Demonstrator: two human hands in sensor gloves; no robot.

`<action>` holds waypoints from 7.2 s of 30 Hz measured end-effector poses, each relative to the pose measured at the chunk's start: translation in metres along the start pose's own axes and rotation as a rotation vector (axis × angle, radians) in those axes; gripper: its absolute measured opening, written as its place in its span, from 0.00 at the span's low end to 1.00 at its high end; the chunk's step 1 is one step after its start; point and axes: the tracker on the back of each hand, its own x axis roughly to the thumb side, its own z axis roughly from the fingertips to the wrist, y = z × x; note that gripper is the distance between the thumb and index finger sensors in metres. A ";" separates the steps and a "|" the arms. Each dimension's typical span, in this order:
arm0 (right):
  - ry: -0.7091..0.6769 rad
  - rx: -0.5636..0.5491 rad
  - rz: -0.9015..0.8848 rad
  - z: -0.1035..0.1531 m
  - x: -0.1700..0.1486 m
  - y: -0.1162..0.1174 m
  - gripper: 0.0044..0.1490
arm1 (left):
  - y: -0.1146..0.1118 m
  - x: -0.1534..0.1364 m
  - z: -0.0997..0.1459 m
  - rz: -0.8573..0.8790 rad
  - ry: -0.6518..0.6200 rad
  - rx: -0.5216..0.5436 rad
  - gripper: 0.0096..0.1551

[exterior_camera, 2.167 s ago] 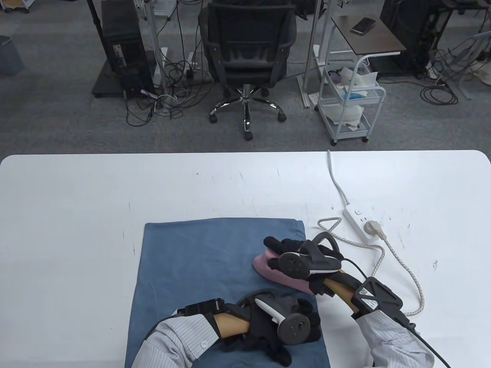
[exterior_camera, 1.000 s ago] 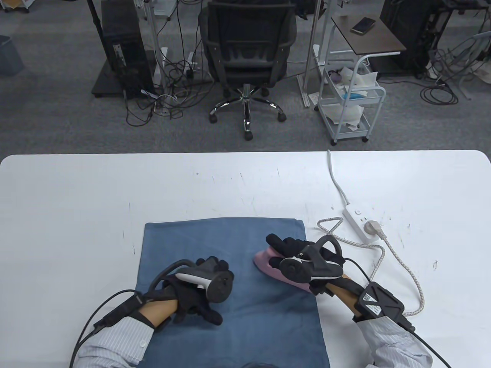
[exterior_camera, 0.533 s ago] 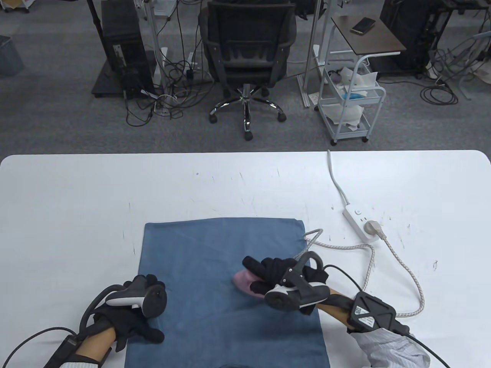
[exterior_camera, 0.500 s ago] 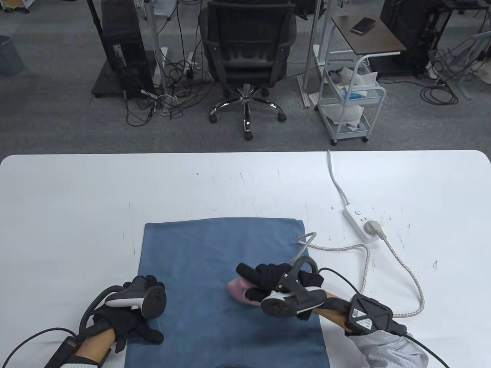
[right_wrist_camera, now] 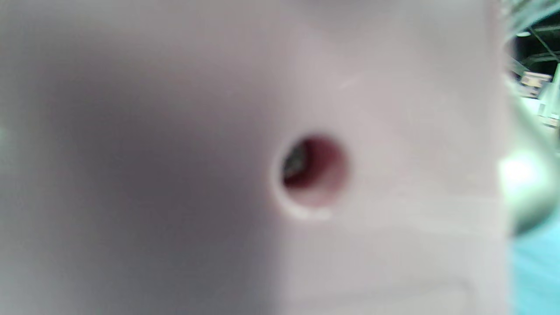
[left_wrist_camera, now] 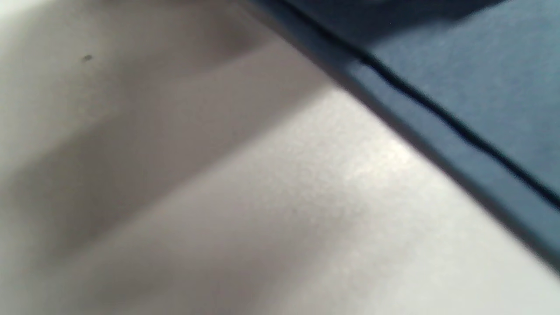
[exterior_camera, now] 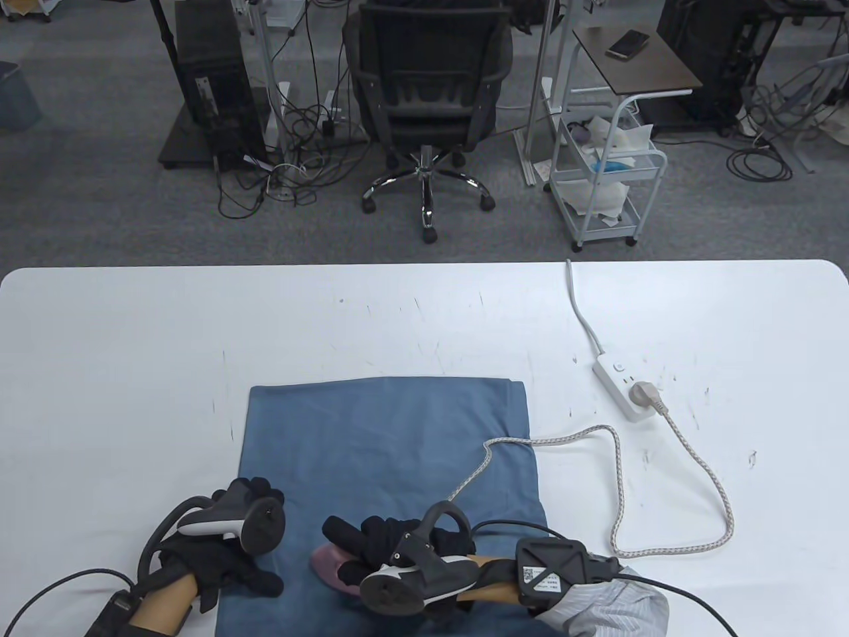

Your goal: Iron pillowcase with electric iron on table

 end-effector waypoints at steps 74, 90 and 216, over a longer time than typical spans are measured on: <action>0.768 -0.002 0.194 0.031 -0.223 0.002 0.39 | -0.001 0.000 0.000 0.016 0.011 -0.002 0.77; 0.873 0.023 0.173 0.018 -0.249 0.018 0.39 | -0.002 -0.001 0.000 0.025 0.006 0.000 0.77; 1.046 0.191 -0.146 0.154 -0.391 0.017 0.42 | 0.015 -0.078 0.026 0.132 0.561 0.532 0.59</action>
